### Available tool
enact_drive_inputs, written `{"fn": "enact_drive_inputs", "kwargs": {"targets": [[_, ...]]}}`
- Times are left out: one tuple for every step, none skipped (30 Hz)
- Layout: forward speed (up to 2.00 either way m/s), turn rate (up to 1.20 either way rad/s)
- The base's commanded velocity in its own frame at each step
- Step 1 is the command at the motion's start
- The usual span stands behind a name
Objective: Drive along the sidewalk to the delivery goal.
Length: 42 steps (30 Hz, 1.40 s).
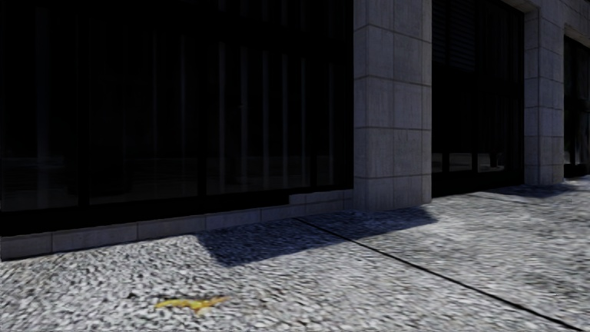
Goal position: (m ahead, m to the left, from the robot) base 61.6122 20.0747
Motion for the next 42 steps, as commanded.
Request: {"fn": "enact_drive_inputs", "kwargs": {"targets": [[2.0, -1.2], [2.0, -1.2], [2.0, -1.2], [2.0, -1.2], [2.0, -1.2], [2.0, -1.2], [2.0, -1.2], [2.0, -1.2], [2.0, -1.2], [2.0, -1.05], [2.0, -0.26], [2.0, -0.1], [2.0, -0.03], [2.0, -0.03], [2.0, -0.01], [2.0, -0.01], [2.0, 0.0], [2.0, 0.0], [2.0, 0.0], [2.0, -0.03], [2.0, -0.56], [2.0, -0.95], [2.0, -1.03], [2.0, -1.03], [2.0, -1.06], [2.0, -1.11], [2.0, -1.14], [2.0, -1.16], [2.0, -1.18], [2.0, -1.18], [2.0, -1.18], [2.0, -1.18], [2.0, -0.8], [2.0, -0.8], [2.0, -0.05], [2.0, 0.0], [2.0, 0.0], [2.0, 0.0], [2.0, 0.0], [2.0, 0.0], [2.0, 0.0], [2.0, 0.0]]}}
